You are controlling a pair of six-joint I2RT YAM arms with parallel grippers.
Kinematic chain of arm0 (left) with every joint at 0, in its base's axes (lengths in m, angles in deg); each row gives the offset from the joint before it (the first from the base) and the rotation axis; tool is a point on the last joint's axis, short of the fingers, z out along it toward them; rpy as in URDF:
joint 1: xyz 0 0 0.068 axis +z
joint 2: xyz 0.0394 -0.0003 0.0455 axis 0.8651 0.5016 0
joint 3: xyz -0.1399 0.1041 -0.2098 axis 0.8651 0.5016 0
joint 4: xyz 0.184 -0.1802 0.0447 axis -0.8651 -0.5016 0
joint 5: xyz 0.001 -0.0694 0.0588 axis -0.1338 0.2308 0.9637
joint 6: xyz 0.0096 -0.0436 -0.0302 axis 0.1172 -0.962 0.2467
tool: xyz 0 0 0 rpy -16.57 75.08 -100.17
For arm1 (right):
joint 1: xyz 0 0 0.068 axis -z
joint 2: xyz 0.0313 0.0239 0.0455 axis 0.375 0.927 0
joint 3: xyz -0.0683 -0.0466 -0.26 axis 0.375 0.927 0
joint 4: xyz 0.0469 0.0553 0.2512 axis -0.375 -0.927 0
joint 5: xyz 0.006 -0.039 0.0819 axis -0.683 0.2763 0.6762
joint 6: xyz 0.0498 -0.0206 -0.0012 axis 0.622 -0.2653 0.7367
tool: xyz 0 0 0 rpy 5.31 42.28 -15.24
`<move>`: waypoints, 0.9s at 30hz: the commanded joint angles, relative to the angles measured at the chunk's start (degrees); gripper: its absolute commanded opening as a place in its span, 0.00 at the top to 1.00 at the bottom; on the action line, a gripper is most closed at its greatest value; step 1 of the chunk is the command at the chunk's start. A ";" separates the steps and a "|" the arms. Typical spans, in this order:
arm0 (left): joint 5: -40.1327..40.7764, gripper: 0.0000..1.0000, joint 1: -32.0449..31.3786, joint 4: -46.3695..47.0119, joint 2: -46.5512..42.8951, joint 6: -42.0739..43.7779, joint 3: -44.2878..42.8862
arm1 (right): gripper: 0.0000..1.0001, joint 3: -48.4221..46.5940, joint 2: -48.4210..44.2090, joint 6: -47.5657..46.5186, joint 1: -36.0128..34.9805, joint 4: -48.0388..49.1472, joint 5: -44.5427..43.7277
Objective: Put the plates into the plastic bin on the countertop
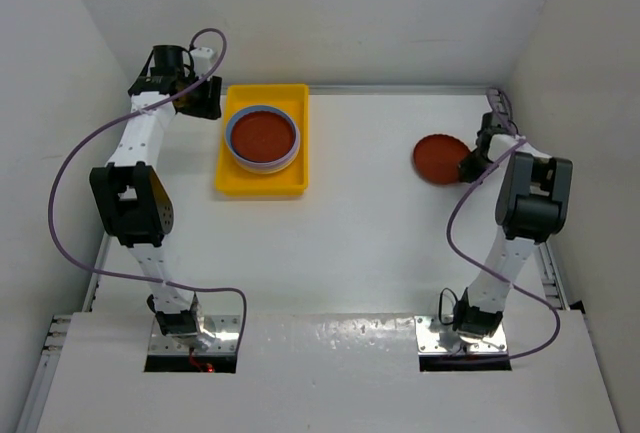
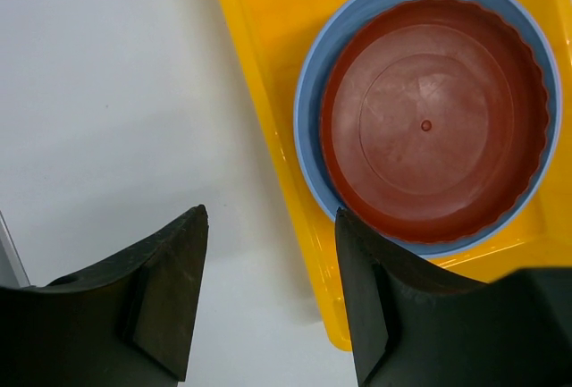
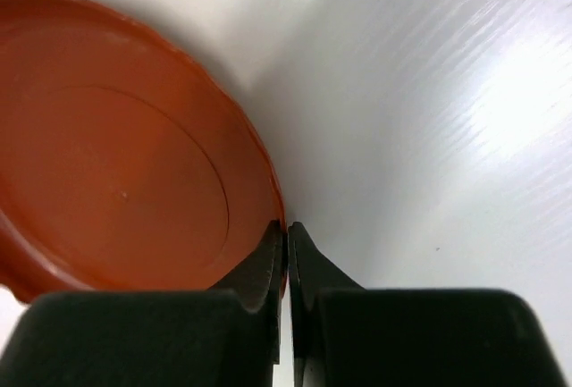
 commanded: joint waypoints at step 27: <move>-12.87 0.53 -12.34 -4.70 -0.18 1.07 -4.06 | 1.00 -32.59 -2.39 -14.94 -42.76 -0.89 8.93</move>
